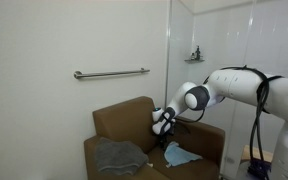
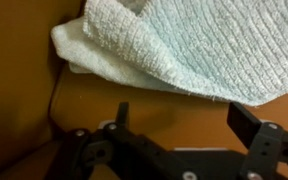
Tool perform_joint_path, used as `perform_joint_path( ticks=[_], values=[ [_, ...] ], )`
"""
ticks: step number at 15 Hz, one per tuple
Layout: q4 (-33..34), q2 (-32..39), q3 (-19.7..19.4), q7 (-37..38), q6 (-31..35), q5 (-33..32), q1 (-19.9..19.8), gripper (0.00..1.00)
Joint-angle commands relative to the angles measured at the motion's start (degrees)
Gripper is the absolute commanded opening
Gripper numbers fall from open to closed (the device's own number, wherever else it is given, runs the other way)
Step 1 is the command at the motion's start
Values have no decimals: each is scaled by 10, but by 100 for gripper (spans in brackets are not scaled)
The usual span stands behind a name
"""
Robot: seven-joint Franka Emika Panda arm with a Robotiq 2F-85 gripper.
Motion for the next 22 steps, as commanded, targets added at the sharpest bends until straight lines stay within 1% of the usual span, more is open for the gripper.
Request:
perform_joint_path(
  ticks=[1, 4, 6, 10, 17, 18, 19, 20, 21, 22],
  values=[
    [14, 0, 14, -68, -79, -2, -16, 100],
    [23, 0, 7, -87, -134, -1, -14, 100],
    [24, 0, 4, -92, -154, -1, -13, 100],
    [18, 0, 2, -87, -146, -3, -9, 100],
    [14, 0, -5, -74, -161, -4, -3, 100],
    [16, 1, -5, -74, -163, -4, -3, 76],
    [12, 0, -5, -73, -157, -4, -6, 74],
    [12, 1, -5, -72, -153, -3, -8, 68],
    [13, 1, -6, -69, -151, -2, -9, 60],
    [13, 1, -6, -68, -147, -1, -10, 54]
  ],
)
